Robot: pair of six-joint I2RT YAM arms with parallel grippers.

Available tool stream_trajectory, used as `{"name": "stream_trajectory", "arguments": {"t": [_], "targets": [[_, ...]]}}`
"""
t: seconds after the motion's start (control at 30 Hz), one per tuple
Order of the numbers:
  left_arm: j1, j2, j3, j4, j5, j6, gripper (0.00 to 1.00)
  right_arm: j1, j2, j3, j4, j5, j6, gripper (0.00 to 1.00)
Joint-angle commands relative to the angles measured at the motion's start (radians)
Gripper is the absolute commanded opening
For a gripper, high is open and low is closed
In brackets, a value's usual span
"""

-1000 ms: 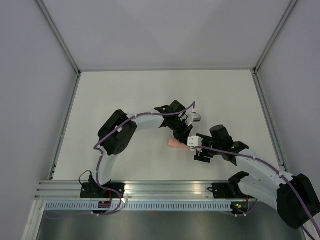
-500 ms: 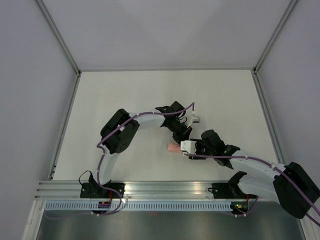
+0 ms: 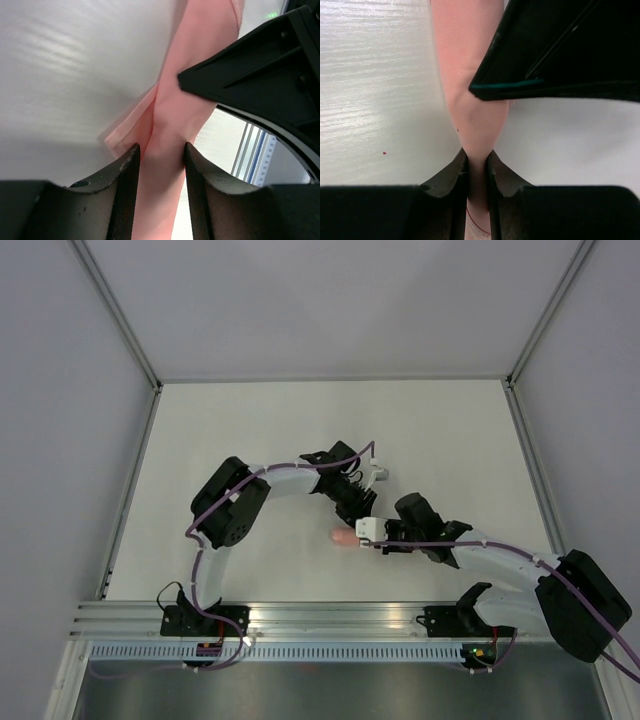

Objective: Fold the napkin, place the utensils inside, and roll it up
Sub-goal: Roll the napkin with the utensil

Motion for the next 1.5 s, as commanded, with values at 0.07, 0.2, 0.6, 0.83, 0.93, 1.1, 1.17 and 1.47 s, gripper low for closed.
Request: {"name": "stream_trajectory", "arguments": {"t": [0.07, 0.2, 0.6, 0.83, 0.93, 1.1, 1.17, 1.47], "targets": [[0.069, -0.174, -0.125, 0.196, -0.111, -0.148, 0.46, -0.004, 0.047, 0.063, -0.114, -0.059, 0.013, 0.22], [0.089, -0.291, -0.246, 0.376, -0.211, -0.194, 0.46, -0.022, 0.089, 0.114, -0.183, -0.108, 0.002, 0.20], [0.082, -0.679, -0.769, 0.903, -0.559, -0.283, 0.48, -0.148, 0.326, 0.346, -0.413, -0.257, -0.109, 0.19], [-0.119, -0.802, -0.898, 0.954, -0.894, -0.109, 0.48, -0.180, 0.475, 0.468, -0.516, -0.287, -0.148, 0.19], [-0.223, -0.810, -0.907, 0.957, -1.011, -0.032, 0.49, -0.191, 0.524, 0.529, -0.550, -0.306, -0.158, 0.18], [-0.357, -0.733, -0.885, 0.922, -1.130, 0.130, 0.50, -0.205, 0.600, 0.609, -0.631, -0.332, -0.173, 0.18], [-0.394, -0.709, -0.863, 0.915, -1.153, 0.169, 0.50, -0.206, 0.626, 0.635, -0.654, -0.336, -0.179, 0.19], [-0.490, -0.520, -0.742, 0.902, -1.182, 0.404, 0.58, -0.211, 0.718, 0.715, -0.722, -0.353, -0.184, 0.19]]}}
